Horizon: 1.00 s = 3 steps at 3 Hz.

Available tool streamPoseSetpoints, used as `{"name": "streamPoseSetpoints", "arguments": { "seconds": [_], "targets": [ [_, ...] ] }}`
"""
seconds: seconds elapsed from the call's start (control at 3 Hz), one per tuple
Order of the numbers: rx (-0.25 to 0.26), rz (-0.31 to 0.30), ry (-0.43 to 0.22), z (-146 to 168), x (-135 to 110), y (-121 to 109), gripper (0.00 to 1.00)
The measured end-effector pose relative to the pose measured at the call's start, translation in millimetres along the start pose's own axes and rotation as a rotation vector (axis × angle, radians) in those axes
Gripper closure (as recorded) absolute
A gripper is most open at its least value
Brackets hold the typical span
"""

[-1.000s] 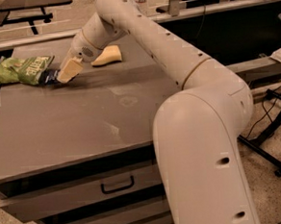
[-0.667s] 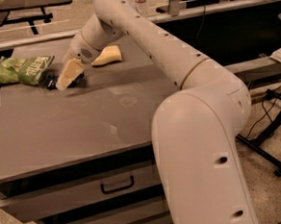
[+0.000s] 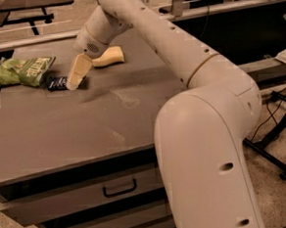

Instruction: Move rxbar blueberry near green jalapeno chip bag

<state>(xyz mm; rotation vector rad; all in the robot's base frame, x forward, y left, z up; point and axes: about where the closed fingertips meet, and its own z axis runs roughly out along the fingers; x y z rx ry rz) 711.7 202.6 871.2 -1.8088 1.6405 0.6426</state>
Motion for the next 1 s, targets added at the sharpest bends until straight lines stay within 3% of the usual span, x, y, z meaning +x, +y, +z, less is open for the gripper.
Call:
{"name": "streamPoseSetpoints", "arguments": {
  "seconds": [0.33,0.67,1.0],
  "targets": [
    [0.037,-0.061,0.056,-66,8,5,0.00],
    [0.066,-0.088,0.061,-108,12,10,0.00],
    [0.066,-0.090,0.062,-109,12,10,0.00]
  ]
}}
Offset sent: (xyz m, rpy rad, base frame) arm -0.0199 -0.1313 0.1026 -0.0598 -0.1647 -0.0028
